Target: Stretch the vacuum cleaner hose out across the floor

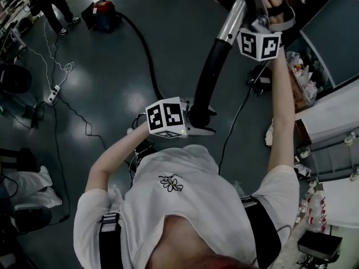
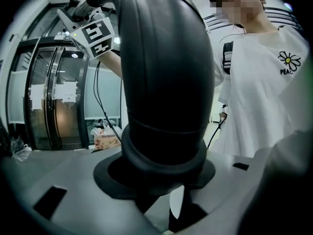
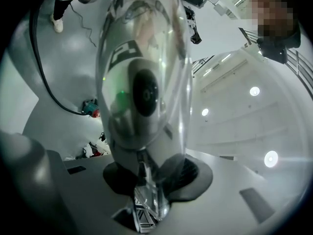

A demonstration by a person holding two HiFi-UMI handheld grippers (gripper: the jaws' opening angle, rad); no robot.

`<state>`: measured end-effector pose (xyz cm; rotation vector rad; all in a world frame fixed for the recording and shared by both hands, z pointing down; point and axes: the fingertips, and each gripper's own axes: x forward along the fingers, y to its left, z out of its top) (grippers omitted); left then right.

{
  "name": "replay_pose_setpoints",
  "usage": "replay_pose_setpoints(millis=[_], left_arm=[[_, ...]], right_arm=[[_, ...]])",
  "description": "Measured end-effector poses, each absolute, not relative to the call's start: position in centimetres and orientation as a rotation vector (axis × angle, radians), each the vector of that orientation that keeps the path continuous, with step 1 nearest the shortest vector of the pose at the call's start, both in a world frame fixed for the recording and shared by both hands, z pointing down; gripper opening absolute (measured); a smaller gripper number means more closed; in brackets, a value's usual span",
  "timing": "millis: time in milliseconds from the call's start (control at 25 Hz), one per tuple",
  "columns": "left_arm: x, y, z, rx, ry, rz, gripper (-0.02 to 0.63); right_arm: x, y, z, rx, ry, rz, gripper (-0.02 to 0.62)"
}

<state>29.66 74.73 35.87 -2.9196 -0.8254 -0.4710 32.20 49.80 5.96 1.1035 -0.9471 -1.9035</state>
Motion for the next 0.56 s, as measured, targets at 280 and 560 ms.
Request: replay_pose_setpoints(millis=[280, 560], left_arm=[[29.7, 75.8, 36.4, -2.918, -0.810, -0.446, 0.201], [31.2, 77.8, 35.8, -2.915, -0.850, -0.391, 0.201]], right_arm=[[30.5, 50.7, 6.3, 1.071, -0.944, -1.943, 0.151], [30.4, 51.1, 6.6, 1.035, -0.978, -1.937, 0.151]])
